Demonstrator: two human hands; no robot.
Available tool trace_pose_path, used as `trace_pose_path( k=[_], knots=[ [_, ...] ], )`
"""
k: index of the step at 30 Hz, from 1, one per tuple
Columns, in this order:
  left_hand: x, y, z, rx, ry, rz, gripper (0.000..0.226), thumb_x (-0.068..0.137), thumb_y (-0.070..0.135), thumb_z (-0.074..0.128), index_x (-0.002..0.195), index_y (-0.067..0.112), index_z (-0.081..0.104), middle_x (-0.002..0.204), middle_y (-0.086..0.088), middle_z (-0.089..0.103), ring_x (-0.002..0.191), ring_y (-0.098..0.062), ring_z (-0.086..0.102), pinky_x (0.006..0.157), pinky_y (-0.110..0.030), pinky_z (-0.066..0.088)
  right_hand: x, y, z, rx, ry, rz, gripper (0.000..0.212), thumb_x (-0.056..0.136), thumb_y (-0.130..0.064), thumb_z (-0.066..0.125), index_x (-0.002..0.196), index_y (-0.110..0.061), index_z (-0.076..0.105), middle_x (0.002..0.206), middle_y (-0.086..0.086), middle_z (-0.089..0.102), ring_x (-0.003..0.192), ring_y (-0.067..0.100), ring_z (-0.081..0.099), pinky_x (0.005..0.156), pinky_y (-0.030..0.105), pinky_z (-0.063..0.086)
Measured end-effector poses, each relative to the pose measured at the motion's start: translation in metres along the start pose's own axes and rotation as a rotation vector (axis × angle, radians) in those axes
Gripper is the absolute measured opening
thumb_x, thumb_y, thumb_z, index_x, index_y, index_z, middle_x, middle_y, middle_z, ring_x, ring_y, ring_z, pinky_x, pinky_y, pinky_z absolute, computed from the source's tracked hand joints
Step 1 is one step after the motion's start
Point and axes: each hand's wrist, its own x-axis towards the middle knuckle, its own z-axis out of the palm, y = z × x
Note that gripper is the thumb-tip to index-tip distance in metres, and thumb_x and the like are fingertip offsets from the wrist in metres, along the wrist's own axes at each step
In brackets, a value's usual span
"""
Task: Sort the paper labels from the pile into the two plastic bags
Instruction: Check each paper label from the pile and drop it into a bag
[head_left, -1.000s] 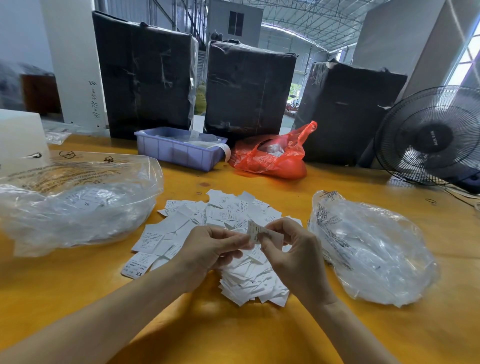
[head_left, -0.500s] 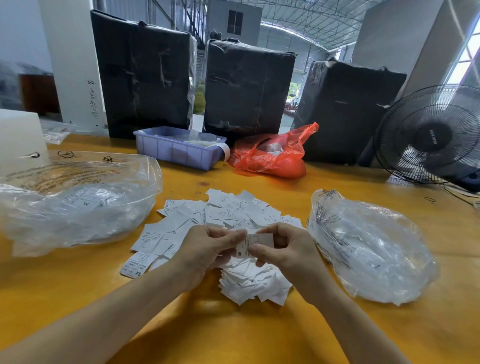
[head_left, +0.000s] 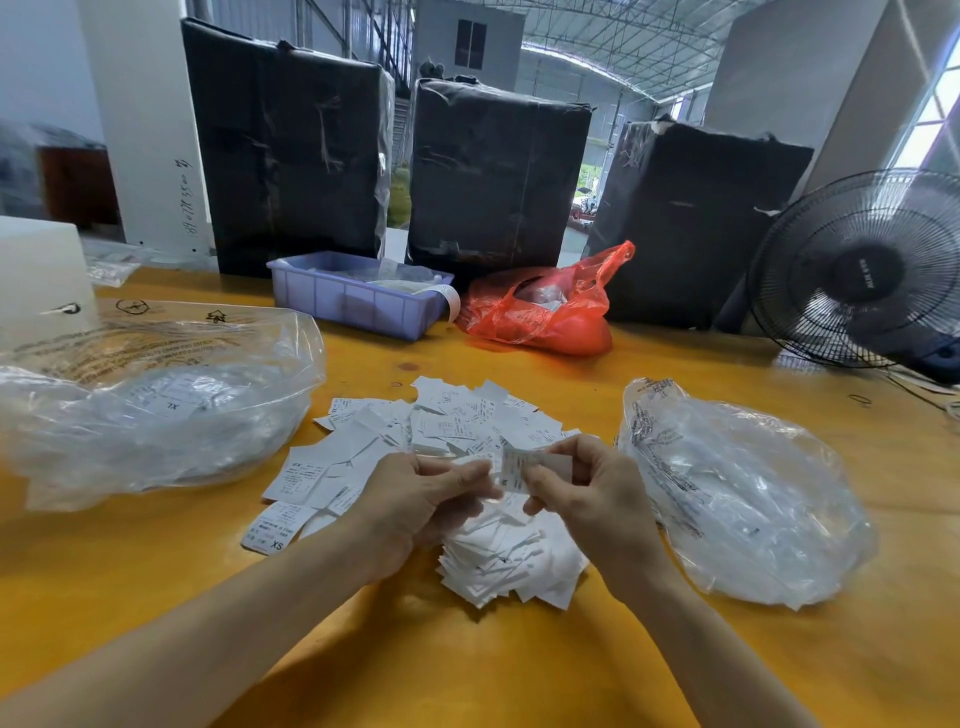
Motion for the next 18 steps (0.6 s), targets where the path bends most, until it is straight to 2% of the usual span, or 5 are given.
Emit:
trace_pose_path(
  k=[2, 4, 8, 13, 18],
  knots=[
    [-0.0006, 0.0002, -0.0003, -0.006, -0.006, -0.004, 0.022, 0.063, 0.027, 0.073, 0.069, 0.006, 0.077, 0.078, -0.014, 0.072, 0.06, -0.017, 0.056, 0.048, -0.023, 0.038, 0.0, -0.0008, -0.0008, 0.026, 0.03, -0.022, 0.01, 0.081, 0.003, 0.066, 0.083, 0.0, 0.057, 0.064, 0.01, 0.067, 0.053, 0.017, 0.067, 0.06, 0.034, 0.053],
    [-0.0011, 0.0002, -0.0006, -0.002, -0.02, 0.001, 0.026, 0.068, 0.024, 0.072, 0.077, 0.0, 0.076, 0.077, -0.015, 0.071, 0.058, -0.017, 0.055, 0.044, -0.019, 0.033, -0.0015, -0.0014, 0.0009, 0.008, 0.026, -0.059, 0.012, 0.082, 0.002, 0.066, 0.087, -0.005, 0.058, 0.066, 0.009, 0.068, 0.055, 0.017, 0.068, 0.059, 0.031, 0.053],
    [-0.0017, -0.0002, 0.0011, -0.033, -0.049, 0.007, 0.026, 0.078, 0.015, 0.068, 0.089, -0.008, 0.071, 0.067, -0.008, 0.072, 0.047, -0.007, 0.06, 0.039, -0.013, 0.041, -0.0043, -0.0004, 0.0058, -0.049, 0.01, -0.11, 0.023, 0.083, -0.001, 0.067, 0.095, -0.02, 0.06, 0.062, 0.004, 0.071, 0.059, 0.01, 0.069, 0.056, 0.017, 0.048],
    [-0.0013, -0.0001, 0.0012, -0.055, -0.051, -0.007, 0.022, 0.078, 0.013, 0.068, 0.088, -0.006, 0.072, 0.072, -0.01, 0.073, 0.052, -0.009, 0.064, 0.043, -0.015, 0.046, -0.0058, -0.001, 0.0054, -0.102, 0.045, -0.169, 0.028, 0.082, -0.001, 0.068, 0.09, -0.027, 0.06, 0.07, 0.004, 0.071, 0.062, 0.011, 0.07, 0.066, 0.033, 0.057],
    [-0.0023, 0.0005, 0.0026, -0.062, -0.053, 0.002, 0.022, 0.08, 0.012, 0.065, 0.09, -0.007, 0.071, 0.073, -0.01, 0.072, 0.056, -0.009, 0.066, 0.049, -0.015, 0.051, -0.0068, -0.0022, 0.0057, -0.123, 0.092, -0.22, 0.03, 0.081, -0.001, 0.069, 0.088, -0.029, 0.06, 0.078, 0.002, 0.071, 0.061, 0.01, 0.07, 0.063, 0.04, 0.058]
  ],
)
